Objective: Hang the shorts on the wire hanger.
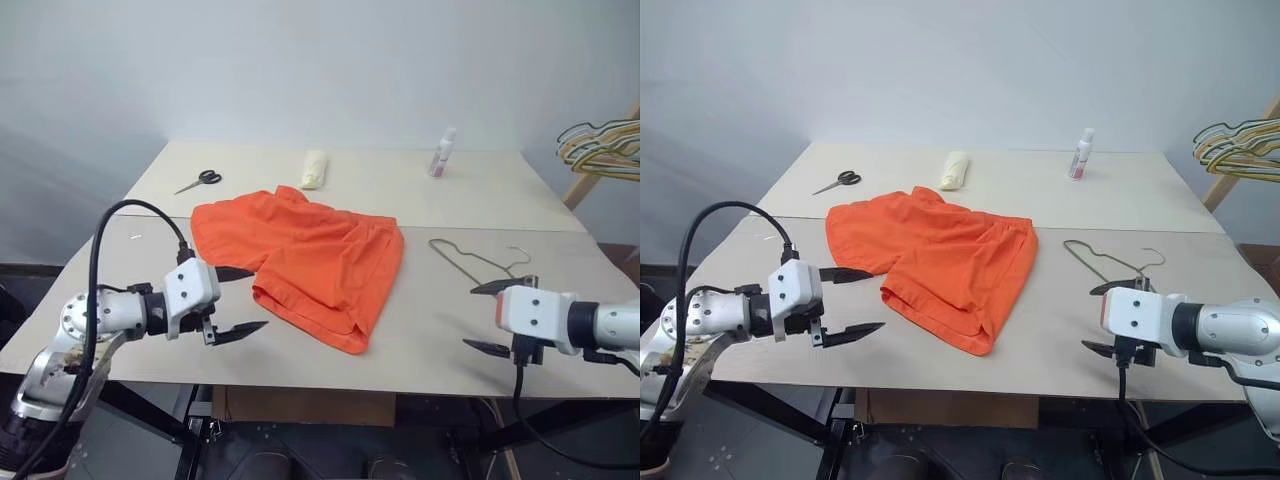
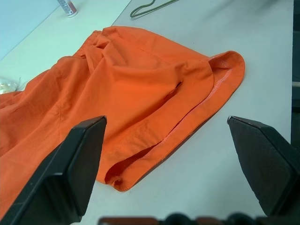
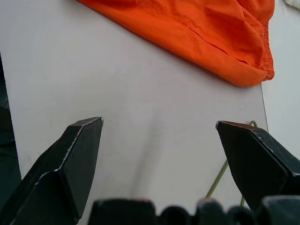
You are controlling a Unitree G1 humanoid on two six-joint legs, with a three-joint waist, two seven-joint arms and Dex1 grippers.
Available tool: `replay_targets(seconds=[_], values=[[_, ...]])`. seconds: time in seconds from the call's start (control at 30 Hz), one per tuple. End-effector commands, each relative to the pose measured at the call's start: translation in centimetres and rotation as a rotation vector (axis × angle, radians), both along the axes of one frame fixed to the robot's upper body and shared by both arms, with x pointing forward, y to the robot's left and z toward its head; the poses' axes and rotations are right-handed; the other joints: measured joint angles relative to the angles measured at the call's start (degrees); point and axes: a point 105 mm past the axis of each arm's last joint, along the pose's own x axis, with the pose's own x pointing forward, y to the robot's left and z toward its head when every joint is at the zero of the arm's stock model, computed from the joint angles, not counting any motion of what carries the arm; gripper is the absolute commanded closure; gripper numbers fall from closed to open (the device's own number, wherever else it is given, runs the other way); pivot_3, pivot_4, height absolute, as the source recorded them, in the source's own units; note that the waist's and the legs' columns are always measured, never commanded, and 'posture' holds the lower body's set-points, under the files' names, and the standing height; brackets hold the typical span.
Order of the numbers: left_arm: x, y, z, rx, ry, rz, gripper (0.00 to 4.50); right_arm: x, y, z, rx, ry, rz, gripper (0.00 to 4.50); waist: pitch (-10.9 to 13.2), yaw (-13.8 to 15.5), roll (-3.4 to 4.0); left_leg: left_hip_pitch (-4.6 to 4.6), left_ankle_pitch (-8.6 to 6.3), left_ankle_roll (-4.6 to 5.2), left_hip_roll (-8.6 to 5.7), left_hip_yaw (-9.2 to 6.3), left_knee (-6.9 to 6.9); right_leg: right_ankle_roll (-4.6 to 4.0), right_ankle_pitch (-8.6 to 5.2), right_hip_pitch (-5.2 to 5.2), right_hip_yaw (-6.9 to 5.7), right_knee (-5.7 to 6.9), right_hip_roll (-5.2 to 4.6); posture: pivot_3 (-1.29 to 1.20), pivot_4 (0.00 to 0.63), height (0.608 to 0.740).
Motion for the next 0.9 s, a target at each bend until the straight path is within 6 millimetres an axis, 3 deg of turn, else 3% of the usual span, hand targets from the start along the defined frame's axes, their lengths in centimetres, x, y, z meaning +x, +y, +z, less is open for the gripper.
replay_targets(seconds=[0.03, 0.57, 0.7, 0.9], values=[[0.2, 0.3, 1.2, -0.010, -0.032, 0.011, 0.00, 0.3, 0.3, 0.9, 0.008, -0.035, 0.011, 0.03, 0.0, 0.0, 0.00, 0.00, 0.00, 0.00, 0.00, 0.00, 0.00, 0.00, 0.00, 0.00, 0.00, 0.00, 0.00, 0.15, 0.000, 0.740], [0.7, 0.0, 0.9, -0.006, -0.029, 0.036, 0.00, 0.5, 0.3, 0.8, 0.006, -0.038, 0.013, 0.03, 0.0, 0.0, 0.00, 0.00, 0.00, 0.00, 0.00, 0.00, 0.00, 0.00, 0.00, 0.00, 0.00, 0.00, 0.00, 0.13, 0.000, 0.740], [1.2, -1.1, 0.5, -0.002, -0.011, 0.029, 0.00, 1.1, 0.1, 0.9, 0.003, -0.057, -0.001, 0.03, 0.0, 0.0, 0.00, 0.01, 0.00, 0.00, -0.02, 0.00, 0.00, 0.00, 0.00, 0.01, 0.00, 0.01, -0.01, 0.10, 0.000, 0.740], [-0.2, -4.2, -1.4, -0.059, 0.063, -0.082, 0.00, 0.9, 0.0, 1.4, 0.010, -0.093, -0.038, 0.03, 0.0, -0.3, 0.00, -0.04, 0.00, 0.00, -0.02, 0.00, 0.00, 0.00, 0.00, -0.02, 0.01, -0.03, -0.01, 0.06, 0.000, 0.740]])
